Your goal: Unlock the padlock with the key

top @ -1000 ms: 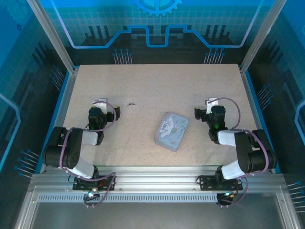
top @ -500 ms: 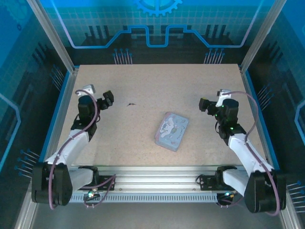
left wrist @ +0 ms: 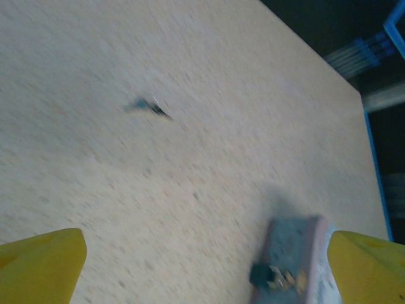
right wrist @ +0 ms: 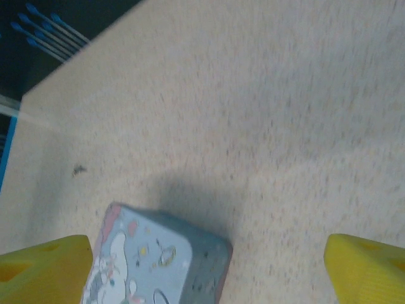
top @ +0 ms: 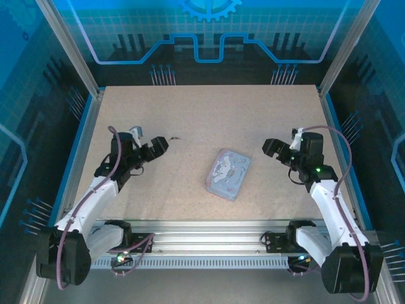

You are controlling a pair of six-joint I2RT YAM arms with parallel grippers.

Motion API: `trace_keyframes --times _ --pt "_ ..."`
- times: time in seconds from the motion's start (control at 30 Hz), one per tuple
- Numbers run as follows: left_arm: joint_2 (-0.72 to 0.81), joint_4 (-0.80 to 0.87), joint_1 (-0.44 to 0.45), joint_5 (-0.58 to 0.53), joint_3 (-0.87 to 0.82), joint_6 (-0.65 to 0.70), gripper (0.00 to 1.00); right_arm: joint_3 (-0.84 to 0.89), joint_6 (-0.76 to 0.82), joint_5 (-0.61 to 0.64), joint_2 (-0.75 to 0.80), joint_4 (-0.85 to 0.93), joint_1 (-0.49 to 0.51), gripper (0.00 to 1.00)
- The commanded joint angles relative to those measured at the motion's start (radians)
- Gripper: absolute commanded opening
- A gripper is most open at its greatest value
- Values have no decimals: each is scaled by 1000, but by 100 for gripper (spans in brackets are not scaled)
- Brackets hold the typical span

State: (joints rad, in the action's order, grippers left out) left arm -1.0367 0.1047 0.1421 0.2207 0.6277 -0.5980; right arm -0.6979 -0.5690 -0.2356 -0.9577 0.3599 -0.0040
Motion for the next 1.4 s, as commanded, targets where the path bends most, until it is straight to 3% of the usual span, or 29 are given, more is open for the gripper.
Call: trace_keyframes --times 0.0,0.23,0.43,0.77,1.07,1.37 --pt "-8 32 94 106 13 -63 99 -29 -22 -70 -45 157 49 93" --pt "-166 -111 308 103 -11 -109 92 24 -97 -30 -127 84 183 88" --pt "-343 -213 426 127 33 -124 85 21 -125 -20 -217 35 245 85" --pt "-490 -269 533 177 108 -140 74 -64 -147 -16 -360 -19 339 76" --pt "-447 -315 568 165 40 -192 66 -275 -121 -23 -576 -19 425 71" --pt "-418 -359 636 115 -3 -236 66 -519 -76 -49 -801 47 508 70"
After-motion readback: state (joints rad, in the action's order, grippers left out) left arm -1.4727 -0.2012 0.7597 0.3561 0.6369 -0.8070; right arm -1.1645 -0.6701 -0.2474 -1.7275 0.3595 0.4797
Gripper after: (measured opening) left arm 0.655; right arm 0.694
